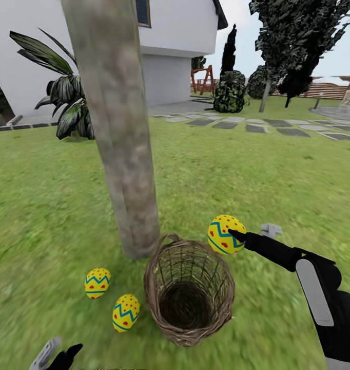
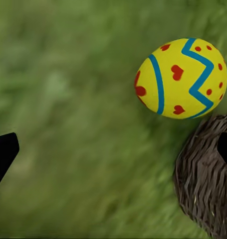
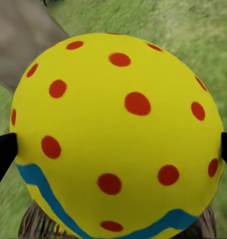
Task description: Take the three Easter eggs out of the wicker basket on the lawn in the garden, then place them on the lawn next to a single tree (choose any tree) so that all three eggs are next to the same tree and none are left in the basket.
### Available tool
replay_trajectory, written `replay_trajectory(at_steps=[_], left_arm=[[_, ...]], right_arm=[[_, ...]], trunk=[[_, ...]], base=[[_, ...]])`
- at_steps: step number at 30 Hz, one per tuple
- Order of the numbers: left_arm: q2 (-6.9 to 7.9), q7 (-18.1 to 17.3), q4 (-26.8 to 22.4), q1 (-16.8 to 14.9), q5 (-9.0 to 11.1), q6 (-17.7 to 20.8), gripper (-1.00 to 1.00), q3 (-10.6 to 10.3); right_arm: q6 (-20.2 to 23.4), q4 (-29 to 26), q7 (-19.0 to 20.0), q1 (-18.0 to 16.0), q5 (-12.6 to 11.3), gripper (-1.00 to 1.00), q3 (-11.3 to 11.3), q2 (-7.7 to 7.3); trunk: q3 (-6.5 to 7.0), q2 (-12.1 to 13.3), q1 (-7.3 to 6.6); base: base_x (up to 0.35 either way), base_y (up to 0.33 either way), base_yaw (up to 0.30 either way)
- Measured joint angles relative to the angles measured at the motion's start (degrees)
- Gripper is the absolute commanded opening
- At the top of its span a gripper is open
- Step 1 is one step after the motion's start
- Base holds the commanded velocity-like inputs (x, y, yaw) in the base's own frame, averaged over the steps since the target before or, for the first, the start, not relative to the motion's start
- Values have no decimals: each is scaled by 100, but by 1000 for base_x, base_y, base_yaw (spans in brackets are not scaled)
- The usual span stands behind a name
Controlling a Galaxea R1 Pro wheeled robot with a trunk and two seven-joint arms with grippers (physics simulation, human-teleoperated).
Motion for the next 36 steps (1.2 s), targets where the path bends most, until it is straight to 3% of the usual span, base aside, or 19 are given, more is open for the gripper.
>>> replay_trajectory(at_steps=[13,16,20,22,23,26,27,28,33,36], left_arm=[[-2,18,-2,9,-8,0,100,53],[5,31,0,45,-11,0,100,75],[1,-4,0,162,-7,2,100,415],[3,-47,-21,322,13,0,100,523],[-10,-63,-93,452,18,-3,100,674],[-77,-76,-293,644,20,-238,100,738],[-111,-50,-486,820,11,-310,100,744],[-115,-40,-504,839,11,-321,100,745],[-115,-30,-516,848,5,-324,100,749],[-110,-28,-517,854,5,-327,100,754]], right_arm=[[-34,197,-15,-8,-9,-100,-59,17],[-44,574,-154,-49,-22,-100,-56,20],[-183,813,-223,-74,-46,-100,-56,35],[-214,973,-232,-79,-57,-100,-62,145],[-244,1182,-296,-106,-52,-100,-68,242],[-537,1734,-444,-282,-48,-100,-69,278],[-885,2491,-468,-565,-20,-100,-68,283],[-1012,2675,-471,-614,-36,-100,-68,284],[-1254,2938,-617,-649,-42,-100,-67,291],[-1293,3214,-762,-740,-51,-100,-67,396]], trunk=[[0,0,0],[0,0,0],[-1,0,0],[-1,0,0],[-1,0,0],[-1,0,0],[-1,0,0],[-1,0,0],[-1,0,0],[-1,0,0]], base=[[0,-326,37],[0,-326,0],[0,-326,0],[0,-326,0],[0,-326,24],[0,-326,194],[0,-326,266],[0,-326,269],[0,-326,275],[0,-326,277]])
